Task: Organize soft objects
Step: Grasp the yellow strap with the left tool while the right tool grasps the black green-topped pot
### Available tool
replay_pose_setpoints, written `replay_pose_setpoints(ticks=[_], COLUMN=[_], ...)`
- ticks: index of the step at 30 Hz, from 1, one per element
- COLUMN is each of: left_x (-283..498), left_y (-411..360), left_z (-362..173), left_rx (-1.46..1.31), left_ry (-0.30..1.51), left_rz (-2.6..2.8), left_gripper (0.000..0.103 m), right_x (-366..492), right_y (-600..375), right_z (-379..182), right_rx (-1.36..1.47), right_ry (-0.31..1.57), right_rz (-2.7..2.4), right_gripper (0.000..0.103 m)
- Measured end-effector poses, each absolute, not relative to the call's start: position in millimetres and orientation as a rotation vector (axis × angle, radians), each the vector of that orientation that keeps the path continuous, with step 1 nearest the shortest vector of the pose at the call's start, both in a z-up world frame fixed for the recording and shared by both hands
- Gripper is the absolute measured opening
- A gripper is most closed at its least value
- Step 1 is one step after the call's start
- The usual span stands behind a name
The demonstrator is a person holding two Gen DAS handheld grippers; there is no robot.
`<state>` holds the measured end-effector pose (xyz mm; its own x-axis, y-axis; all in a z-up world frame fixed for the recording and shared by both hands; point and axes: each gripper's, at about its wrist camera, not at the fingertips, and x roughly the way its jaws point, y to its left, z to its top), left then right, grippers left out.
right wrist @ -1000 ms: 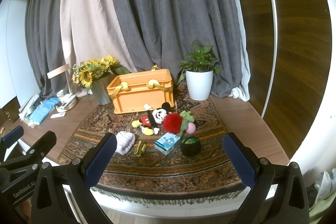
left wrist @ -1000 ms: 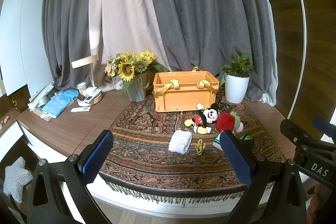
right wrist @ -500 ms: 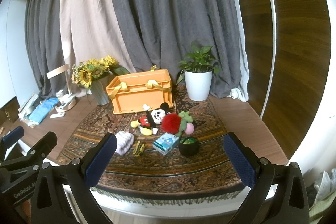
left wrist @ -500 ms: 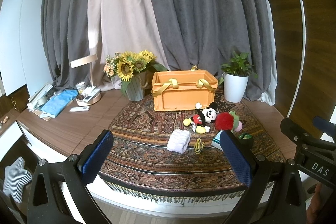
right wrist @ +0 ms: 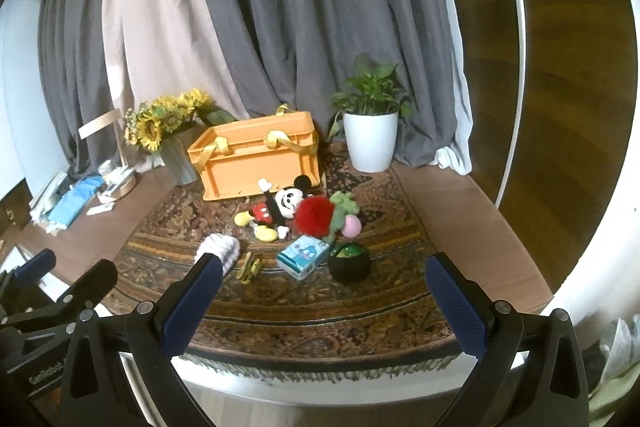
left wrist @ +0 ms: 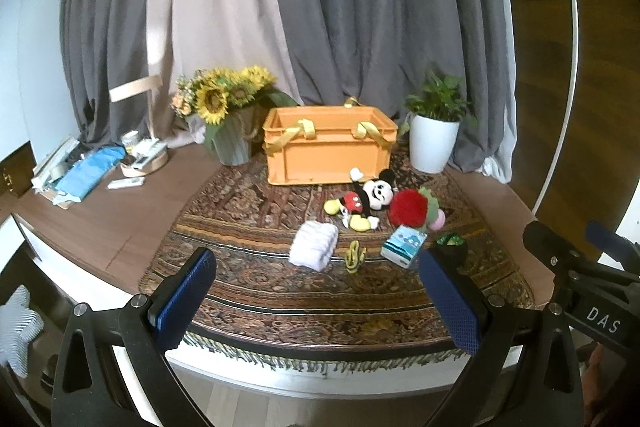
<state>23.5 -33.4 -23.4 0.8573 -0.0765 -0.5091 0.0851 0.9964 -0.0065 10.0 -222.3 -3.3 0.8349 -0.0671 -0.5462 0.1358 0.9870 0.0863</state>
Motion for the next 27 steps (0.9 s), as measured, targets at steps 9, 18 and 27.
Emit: replay_pose_setpoints(ticks=[9, 18, 27], left_x=[59, 101, 144], left_y=[-50, -72, -94], left_z=[-54, -92, -135], left_rx=[0.049, 0.08, 0.101], left_ry=[0.574, 0.613, 0.676], left_rz=[-0.129, -0.175, -0.203], left_gripper=[0.103, 0.093, 0.074], right_x=[46, 87, 123], right_y=[-232, -247, -259], right_z=[-35, -79, -120], right_rx=[0.125, 0.104, 0.081], right_ry=[0.628, 0.7, 0.734], right_rz=[-0.096, -0.095, -0.087], right_gripper=[0.102, 0.102, 0.098])
